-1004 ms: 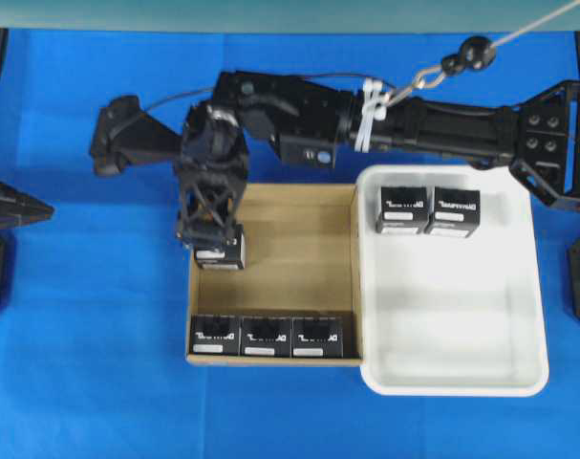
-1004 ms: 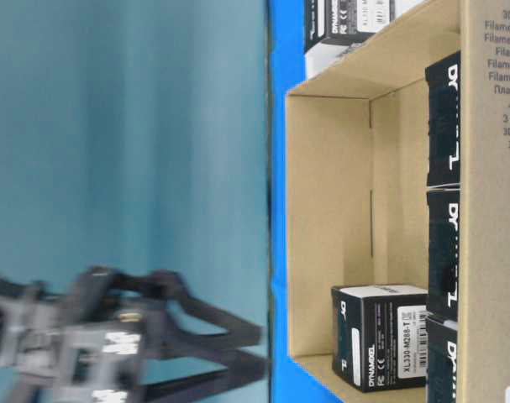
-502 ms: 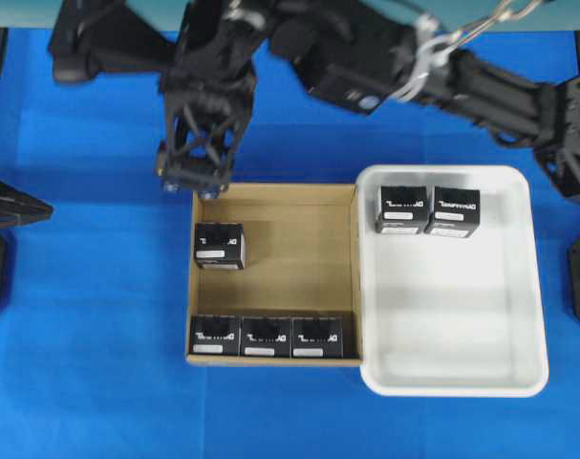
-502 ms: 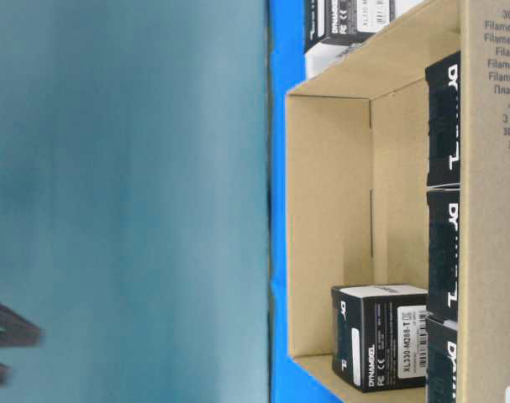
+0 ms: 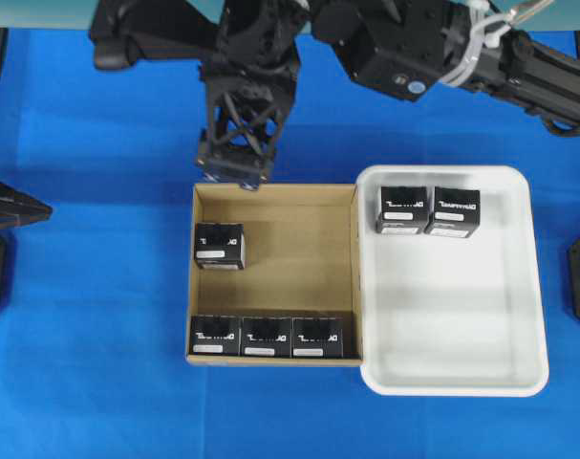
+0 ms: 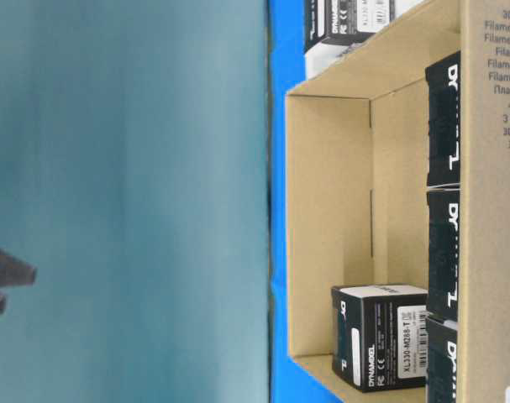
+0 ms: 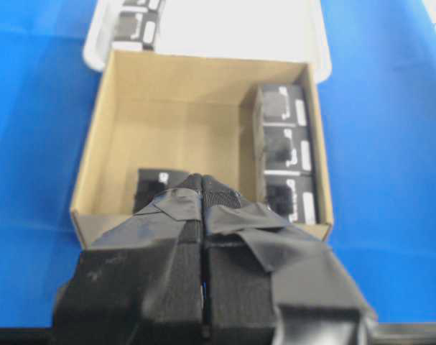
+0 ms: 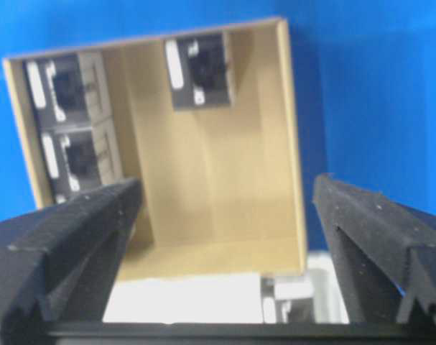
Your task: Pick the box from inside the cardboard box.
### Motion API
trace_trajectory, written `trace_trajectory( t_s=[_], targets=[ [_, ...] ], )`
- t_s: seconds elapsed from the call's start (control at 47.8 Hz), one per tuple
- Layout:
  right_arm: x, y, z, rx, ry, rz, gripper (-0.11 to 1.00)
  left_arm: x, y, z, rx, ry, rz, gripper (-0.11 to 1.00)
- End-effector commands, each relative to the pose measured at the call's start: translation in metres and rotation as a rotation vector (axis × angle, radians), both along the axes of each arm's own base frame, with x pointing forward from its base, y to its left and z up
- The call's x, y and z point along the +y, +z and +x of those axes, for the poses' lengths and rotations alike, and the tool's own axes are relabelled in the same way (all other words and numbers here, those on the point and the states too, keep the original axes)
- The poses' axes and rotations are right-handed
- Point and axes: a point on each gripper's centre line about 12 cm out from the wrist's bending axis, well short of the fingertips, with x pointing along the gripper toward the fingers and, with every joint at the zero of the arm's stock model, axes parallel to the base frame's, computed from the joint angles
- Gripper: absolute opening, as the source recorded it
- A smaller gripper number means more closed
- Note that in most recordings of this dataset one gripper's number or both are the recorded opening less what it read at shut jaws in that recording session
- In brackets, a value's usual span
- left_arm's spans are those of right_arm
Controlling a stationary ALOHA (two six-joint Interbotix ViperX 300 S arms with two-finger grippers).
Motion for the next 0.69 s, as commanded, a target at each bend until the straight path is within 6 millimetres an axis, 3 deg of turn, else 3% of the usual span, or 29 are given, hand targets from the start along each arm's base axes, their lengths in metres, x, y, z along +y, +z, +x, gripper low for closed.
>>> trace_trajectory(
  t_s=[0.0,0.335,0.67],
  targets=[
    [0.01,-0.006,-0.001,0.01,0.023,-0.001,0.99,-0.001,0.012,0.001,-0.031,-0.004,-0.004,-0.07],
    [0.032,-0.053,0.015,0.066,0.082,0.004,0.99,-0.002,0.012,0.001,-0.032,-0.012,0.008,-0.07],
    [0.037,-0.105,0.041,0.039,0.168,-0.02,0.99,-0.002,0.012,0.001,-0.032,-0.011,0.003,-0.07]
  ],
)
